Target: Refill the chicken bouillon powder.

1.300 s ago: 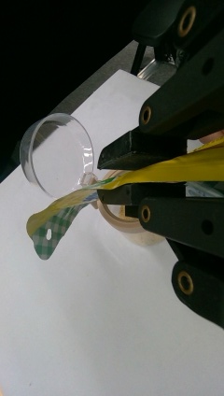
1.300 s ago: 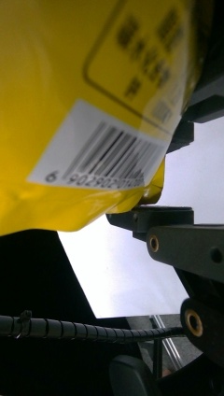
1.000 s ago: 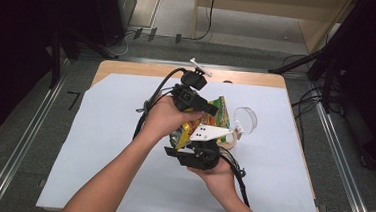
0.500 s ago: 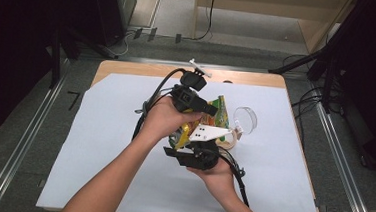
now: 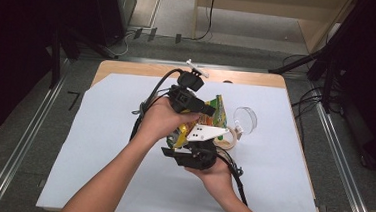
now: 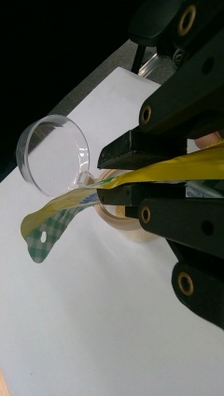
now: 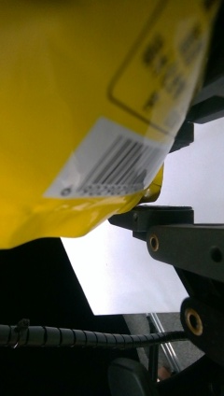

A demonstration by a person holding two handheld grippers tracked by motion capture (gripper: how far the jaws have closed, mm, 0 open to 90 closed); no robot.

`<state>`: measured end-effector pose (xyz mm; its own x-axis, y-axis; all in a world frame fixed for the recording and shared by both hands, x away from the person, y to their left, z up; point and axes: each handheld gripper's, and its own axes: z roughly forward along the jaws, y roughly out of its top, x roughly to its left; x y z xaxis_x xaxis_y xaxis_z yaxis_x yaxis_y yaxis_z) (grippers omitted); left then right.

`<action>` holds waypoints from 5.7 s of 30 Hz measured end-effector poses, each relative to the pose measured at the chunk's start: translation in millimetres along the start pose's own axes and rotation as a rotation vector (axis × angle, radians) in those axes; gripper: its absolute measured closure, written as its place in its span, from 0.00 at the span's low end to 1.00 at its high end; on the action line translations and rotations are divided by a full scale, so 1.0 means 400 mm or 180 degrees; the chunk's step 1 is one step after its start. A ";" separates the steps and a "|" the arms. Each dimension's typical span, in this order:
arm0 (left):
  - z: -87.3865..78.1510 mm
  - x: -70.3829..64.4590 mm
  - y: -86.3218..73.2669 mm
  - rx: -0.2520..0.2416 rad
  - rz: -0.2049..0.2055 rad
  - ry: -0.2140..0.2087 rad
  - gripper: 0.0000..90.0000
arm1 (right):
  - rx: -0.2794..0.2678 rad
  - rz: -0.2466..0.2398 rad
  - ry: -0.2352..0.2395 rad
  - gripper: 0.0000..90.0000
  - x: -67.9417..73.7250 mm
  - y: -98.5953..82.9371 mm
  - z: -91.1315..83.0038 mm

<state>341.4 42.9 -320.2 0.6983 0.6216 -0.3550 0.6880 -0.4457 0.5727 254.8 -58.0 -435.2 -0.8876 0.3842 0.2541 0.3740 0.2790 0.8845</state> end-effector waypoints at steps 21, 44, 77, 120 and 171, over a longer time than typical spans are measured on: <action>0.006 0.006 0.013 0.0040 -0.0028 -0.0032 0.91 | -0.0024 0.0051 -0.0006 0.76 -0.001 0.005 -0.004; 0.005 0.020 0.012 0.0023 -0.0117 -0.0088 0.90 | -0.0006 0.0007 -0.0050 0.76 0.007 0.008 -0.006; 0.008 -0.010 0.017 -0.0004 0.0019 -0.0038 0.90 | -0.0071 0.0008 -0.0056 0.77 -0.004 0.002 -0.007; 0.019 0.009 0.019 0.0024 -0.0087 -0.0118 0.90 | -0.0028 0.0039 -0.0024 0.78 -0.009 0.001 -0.008; 0.031 0.025 0.001 0.0004 -0.0115 -0.0145 0.90 | 0.0019 0.0099 -0.0045 0.77 -0.011 -0.013 0.003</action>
<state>351.1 40.9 -332.8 0.6813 0.6074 -0.4086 0.7130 -0.4244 0.5581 256.9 -60.0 -441.5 -0.8717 0.4050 0.2760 0.4030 0.2718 0.8739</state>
